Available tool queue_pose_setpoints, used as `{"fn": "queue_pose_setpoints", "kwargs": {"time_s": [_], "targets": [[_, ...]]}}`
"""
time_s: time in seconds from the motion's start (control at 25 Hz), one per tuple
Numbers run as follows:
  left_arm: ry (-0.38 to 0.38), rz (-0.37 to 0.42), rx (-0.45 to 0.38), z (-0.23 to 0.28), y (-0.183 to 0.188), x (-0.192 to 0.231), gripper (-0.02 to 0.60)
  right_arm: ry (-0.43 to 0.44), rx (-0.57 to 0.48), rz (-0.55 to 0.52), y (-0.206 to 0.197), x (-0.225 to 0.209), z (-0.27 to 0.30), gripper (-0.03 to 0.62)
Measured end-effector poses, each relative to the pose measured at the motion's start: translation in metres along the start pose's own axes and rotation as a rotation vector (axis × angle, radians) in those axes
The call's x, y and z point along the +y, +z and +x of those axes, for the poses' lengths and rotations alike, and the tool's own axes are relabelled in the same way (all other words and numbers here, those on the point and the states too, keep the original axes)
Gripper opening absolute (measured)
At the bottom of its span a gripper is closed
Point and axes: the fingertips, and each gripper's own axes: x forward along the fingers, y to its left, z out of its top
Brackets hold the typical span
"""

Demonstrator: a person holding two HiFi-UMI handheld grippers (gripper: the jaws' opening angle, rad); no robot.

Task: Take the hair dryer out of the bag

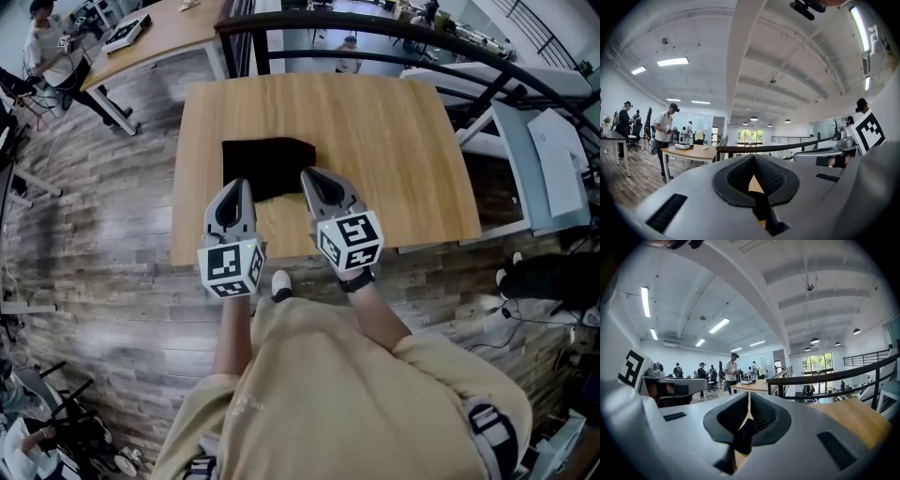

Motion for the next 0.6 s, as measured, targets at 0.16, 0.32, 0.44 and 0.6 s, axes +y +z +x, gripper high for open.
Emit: {"fn": "queue_pose_setpoints", "kwargs": {"time_s": [0.16, 0.32, 0.44, 0.6], "targets": [[-0.014, -0.011, 0.02, 0.03, -0.006, 0.027, 0.012, -0.015, 0.014, -0.01, 0.0, -0.012, 0.032, 0.023], [-0.043, -0.017, 0.055, 0.053, -0.018, 0.049, 0.012, -0.06, 0.033, -0.011, -0.004, -0.028, 0.055, 0.022], [-0.088, -0.017, 0.103, 0.069, -0.036, 0.058, 0.012, -0.093, 0.05, -0.007, -0.011, -0.037, 0.067, 0.023], [-0.13, -0.018, 0.175, 0.094, -0.065, 0.063, 0.012, -0.116, 0.099, -0.002, -0.032, -0.047, 0.077, 0.023]]}}
